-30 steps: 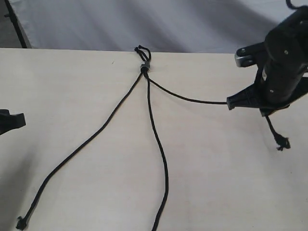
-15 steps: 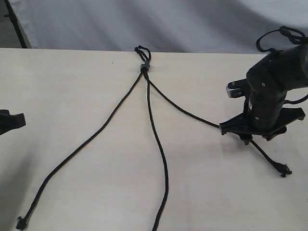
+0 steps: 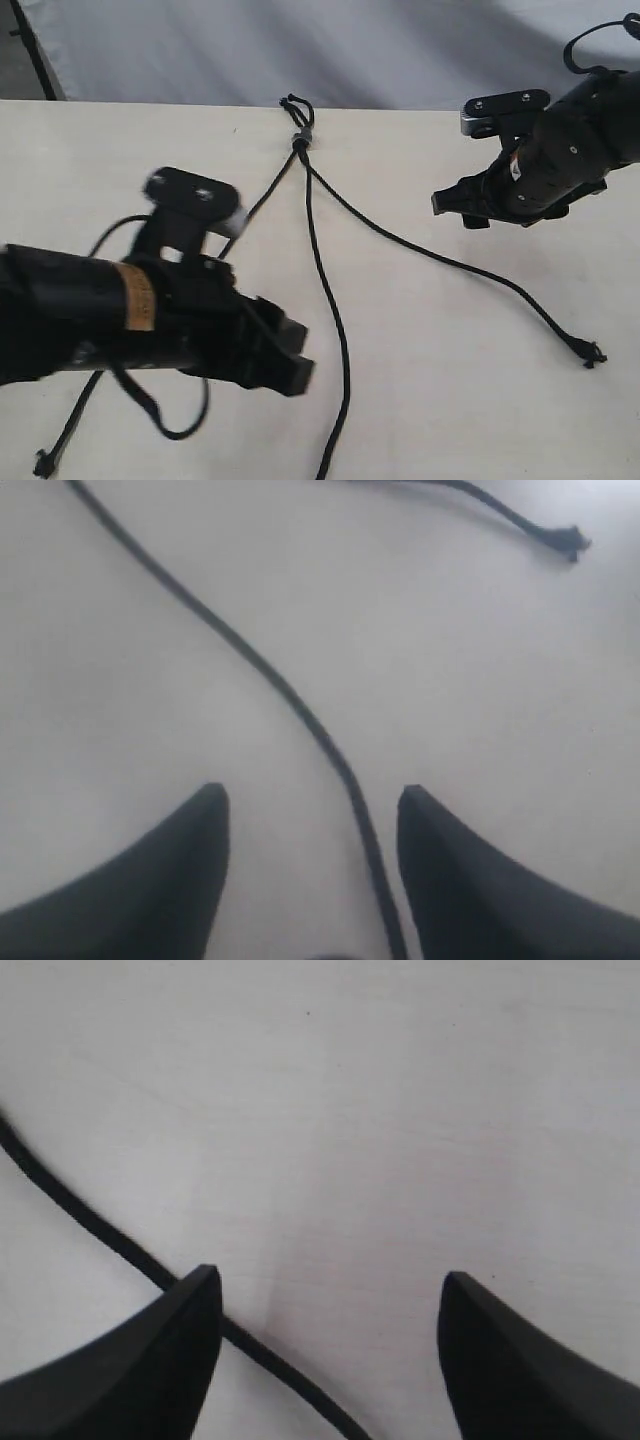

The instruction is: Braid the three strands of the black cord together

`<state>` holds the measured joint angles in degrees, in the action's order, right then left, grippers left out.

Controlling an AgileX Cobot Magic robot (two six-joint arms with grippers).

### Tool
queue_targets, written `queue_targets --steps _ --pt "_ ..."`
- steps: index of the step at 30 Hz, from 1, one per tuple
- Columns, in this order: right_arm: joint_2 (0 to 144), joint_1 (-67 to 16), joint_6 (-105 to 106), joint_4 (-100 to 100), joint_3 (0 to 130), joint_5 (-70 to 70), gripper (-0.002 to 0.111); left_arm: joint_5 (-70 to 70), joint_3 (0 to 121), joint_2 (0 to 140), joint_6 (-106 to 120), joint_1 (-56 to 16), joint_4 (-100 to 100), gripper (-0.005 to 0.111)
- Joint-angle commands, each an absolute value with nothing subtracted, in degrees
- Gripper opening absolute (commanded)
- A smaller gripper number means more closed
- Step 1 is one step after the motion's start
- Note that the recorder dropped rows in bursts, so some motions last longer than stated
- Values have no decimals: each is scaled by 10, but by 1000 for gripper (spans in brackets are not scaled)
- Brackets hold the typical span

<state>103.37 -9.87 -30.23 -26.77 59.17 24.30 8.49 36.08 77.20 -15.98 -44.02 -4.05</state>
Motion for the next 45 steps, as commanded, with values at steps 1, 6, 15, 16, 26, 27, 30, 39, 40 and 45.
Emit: queue_targets --steps 1,6,15,16,26,27,30,39,40,45 --pt "1029 -95 -301 -289 592 242 60 160 475 928 -137 -481 -47 50" --pt "1029 -95 -301 -289 592 227 60 222 583 1082 -104 -488 -47 50" --pt "1029 -95 -301 -289 592 224 60 269 599 1128 -101 -510 4 0" --pt "1029 -95 -301 -289 592 224 60 278 599 1125 -103 -510 14 0" --pt "1029 -95 -301 -289 592 224 60 419 598 921 -240 -353 258 0" --pt "1029 -95 -301 -289 592 224 60 431 598 911 -245 -331 266 0" --pt "1029 -95 -301 -289 592 220 60 453 598 901 -250 -263 272 0" --pt "1029 -95 -301 -288 592 218 60 308 501 901 -262 -111 272 0" --pt "1029 -95 -301 -288 592 218 60 282 486 901 -263 -100 272 0" --pt "1029 -95 -301 -288 592 218 60 188 430 901 -264 -61 272 0"
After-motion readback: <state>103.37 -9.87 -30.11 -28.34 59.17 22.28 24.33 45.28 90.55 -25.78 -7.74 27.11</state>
